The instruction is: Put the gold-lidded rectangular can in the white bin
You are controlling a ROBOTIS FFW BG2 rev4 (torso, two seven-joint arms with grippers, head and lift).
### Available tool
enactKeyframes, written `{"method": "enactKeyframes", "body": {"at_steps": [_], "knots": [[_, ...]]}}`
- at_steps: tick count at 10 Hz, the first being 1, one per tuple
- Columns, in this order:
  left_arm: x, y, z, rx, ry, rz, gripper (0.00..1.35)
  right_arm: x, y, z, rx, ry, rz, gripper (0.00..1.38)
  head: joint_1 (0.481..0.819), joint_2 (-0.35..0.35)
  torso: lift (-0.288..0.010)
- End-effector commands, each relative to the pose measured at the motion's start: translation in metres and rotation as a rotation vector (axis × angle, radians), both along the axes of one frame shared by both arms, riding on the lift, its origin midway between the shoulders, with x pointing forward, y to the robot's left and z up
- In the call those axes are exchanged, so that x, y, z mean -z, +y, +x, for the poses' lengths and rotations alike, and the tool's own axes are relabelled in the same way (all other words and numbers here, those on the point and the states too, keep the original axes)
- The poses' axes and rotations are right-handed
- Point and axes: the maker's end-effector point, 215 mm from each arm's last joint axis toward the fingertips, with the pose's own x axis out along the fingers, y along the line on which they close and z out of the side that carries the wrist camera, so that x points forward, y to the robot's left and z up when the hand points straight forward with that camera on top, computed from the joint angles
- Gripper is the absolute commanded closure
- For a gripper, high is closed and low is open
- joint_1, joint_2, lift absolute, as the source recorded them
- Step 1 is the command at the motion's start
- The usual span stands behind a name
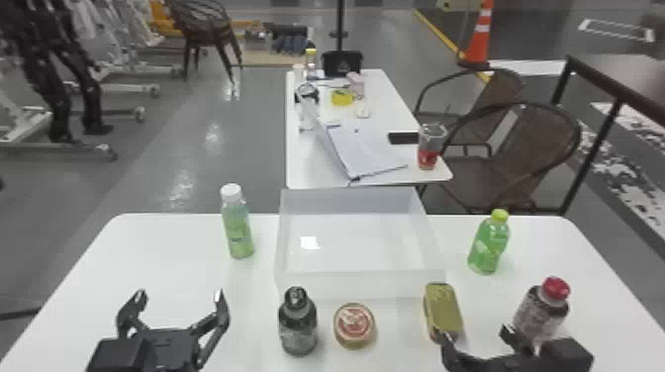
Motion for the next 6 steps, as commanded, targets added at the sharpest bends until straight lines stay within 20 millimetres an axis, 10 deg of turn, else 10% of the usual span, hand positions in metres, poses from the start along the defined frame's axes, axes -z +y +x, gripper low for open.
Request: {"method": "enactKeyframes", "body": {"at_steps": [1, 6], "knots": [[-0.001, 0.0, 0.0, 0.0, -0.003, -0.001, 0.14, 0.01, -0.002, 0.003, -0.002, 0.02, -0.008, 0.11, 0.549, 0.0, -0.1], [-0.001, 0.0, 0.001, 0.011, -0.008, -0.007, 0.14, 0.036, -0.001, 0.008, -0.027, 0.072, 0.016, 0.11, 0.549, 0.0, -0.1]]}}
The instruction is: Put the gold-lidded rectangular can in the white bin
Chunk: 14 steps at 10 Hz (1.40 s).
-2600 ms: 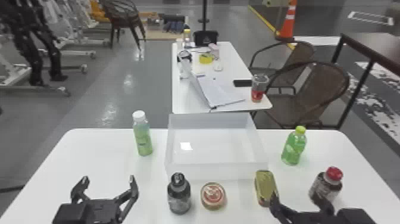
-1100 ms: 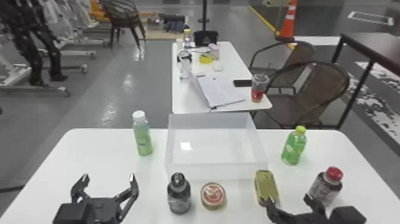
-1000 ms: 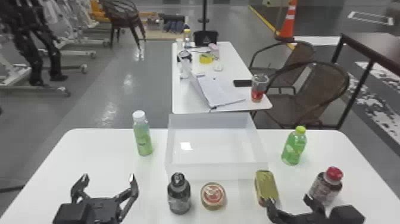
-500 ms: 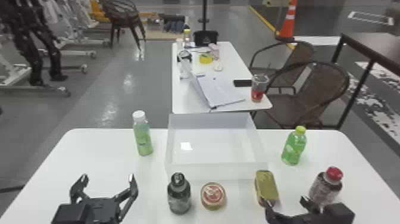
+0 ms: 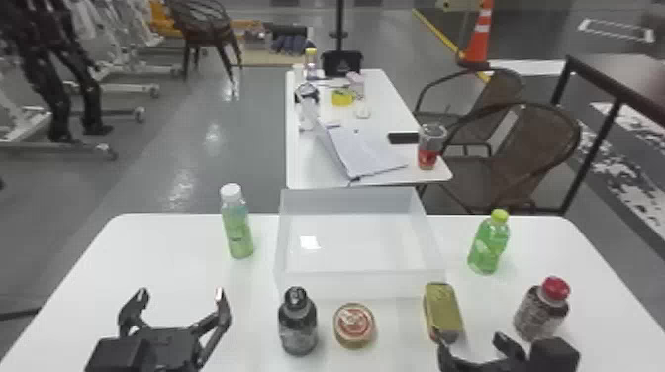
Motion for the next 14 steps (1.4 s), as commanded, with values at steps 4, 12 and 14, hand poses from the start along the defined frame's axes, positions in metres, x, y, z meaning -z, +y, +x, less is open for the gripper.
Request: {"method": "enactKeyframes", "body": {"at_steps": [4, 12, 14], "knots": [[0.0, 0.003, 0.001, 0.005, -0.004, 0.004, 0.14, 0.006, 0.017, 0.023, -0.065, 0.004, -0.023, 0.11, 0.549, 0.0, -0.1], [0.005, 0.002, 0.003, 0.012, 0.007, -0.009, 0.14, 0.004, 0.029, 0.042, -0.06, -0.03, -0.049, 0.96, 0.549, 0.0, -0.1], [0.005, 0.002, 0.003, 0.012, 0.007, -0.012, 0.14, 0.007, 0.024, 0.039, -0.021, -0.022, -0.028, 1.0, 0.549, 0.0, -0.1]]}}
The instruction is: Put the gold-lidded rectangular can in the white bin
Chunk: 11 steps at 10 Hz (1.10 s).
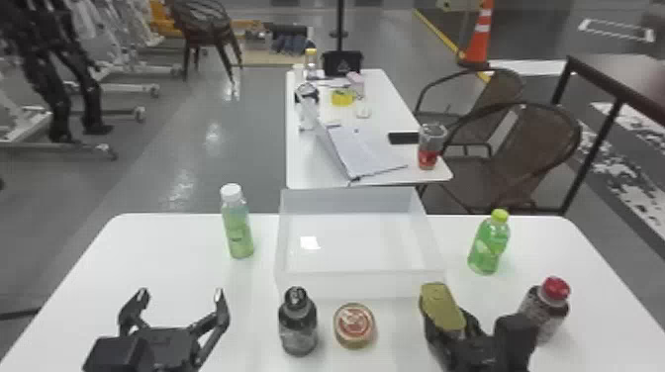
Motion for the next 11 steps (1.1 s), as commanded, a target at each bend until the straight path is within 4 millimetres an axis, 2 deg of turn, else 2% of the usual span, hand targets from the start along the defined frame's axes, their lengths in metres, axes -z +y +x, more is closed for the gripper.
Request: {"method": "enactKeyframes", "body": {"at_steps": [1, 3, 5, 7, 8, 11], "knots": [[0.0, -0.001, 0.0, 0.001, -0.001, -0.003, 0.14, 0.0, -0.002, -0.003, 0.007, 0.005, 0.015, 1.0, 0.549, 0.0, -0.1], [0.0, 0.0, 0.0, 0.0, -0.001, -0.002, 0.14, -0.014, 0.001, -0.01, -0.007, 0.0, 0.054, 1.0, 0.549, 0.0, -0.1], [0.0, 0.001, -0.001, -0.002, -0.001, -0.005, 0.14, -0.046, 0.002, -0.028, -0.025, -0.021, 0.083, 1.0, 0.549, 0.0, -0.1], [0.001, 0.001, -0.001, -0.002, 0.0, -0.006, 0.14, -0.085, 0.018, -0.039, -0.05, -0.051, 0.104, 1.0, 0.549, 0.0, -0.1], [0.001, 0.001, -0.001, -0.002, 0.0, -0.006, 0.14, -0.1, 0.025, -0.036, -0.055, -0.062, 0.114, 1.0, 0.549, 0.0, -0.1], [0.002, -0.004, 0.002, 0.005, 0.005, -0.014, 0.14, -0.16, 0.03, 0.006, -0.065, -0.164, 0.139, 1.0, 0.549, 0.0, -0.1]]}}
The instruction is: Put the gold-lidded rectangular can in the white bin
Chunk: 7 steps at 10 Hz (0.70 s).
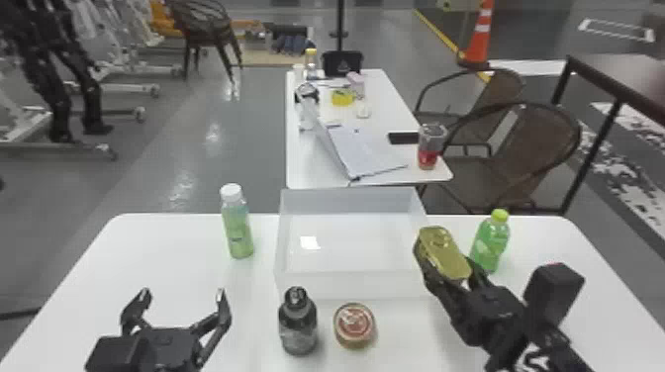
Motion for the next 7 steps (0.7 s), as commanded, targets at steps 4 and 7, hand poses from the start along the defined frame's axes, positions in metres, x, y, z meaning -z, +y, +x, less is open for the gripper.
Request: {"method": "enactKeyframes", "body": {"at_steps": [4, 7], "knots": [[0.003, -0.006, 0.003, 0.007, 0.007, -0.017, 0.14, -0.016, 0.007, 0.054, 0.003, -0.032, -0.008, 1.0, 0.549, 0.0, -0.1], [0.005, -0.008, 0.004, 0.013, 0.011, -0.023, 0.14, -0.009, 0.007, 0.085, -0.021, -0.025, -0.044, 1.0, 0.549, 0.0, -0.1]]}}
